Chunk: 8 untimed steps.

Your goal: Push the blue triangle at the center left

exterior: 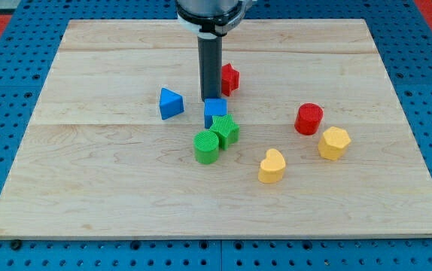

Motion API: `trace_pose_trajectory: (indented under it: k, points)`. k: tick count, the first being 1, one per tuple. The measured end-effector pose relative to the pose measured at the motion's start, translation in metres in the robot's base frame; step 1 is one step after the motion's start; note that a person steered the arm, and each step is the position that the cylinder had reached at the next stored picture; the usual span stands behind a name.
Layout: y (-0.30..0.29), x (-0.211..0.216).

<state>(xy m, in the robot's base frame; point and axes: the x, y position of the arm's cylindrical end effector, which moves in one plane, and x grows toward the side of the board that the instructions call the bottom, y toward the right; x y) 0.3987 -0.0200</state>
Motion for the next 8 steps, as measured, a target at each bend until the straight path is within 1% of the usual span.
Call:
trace_pose_trajectory:
  k: [1, 2, 3, 4, 5, 6, 7, 8]
  points:
    - [-0.055, 0.003]
    - [-0.084, 0.002]
    - [-0.057, -0.012]
    - [-0.057, 0.012]
    - [-0.107, 0.031]
    - [-0.144, 0.039]
    - [-0.158, 0.068]
    - [-0.211, 0.067]
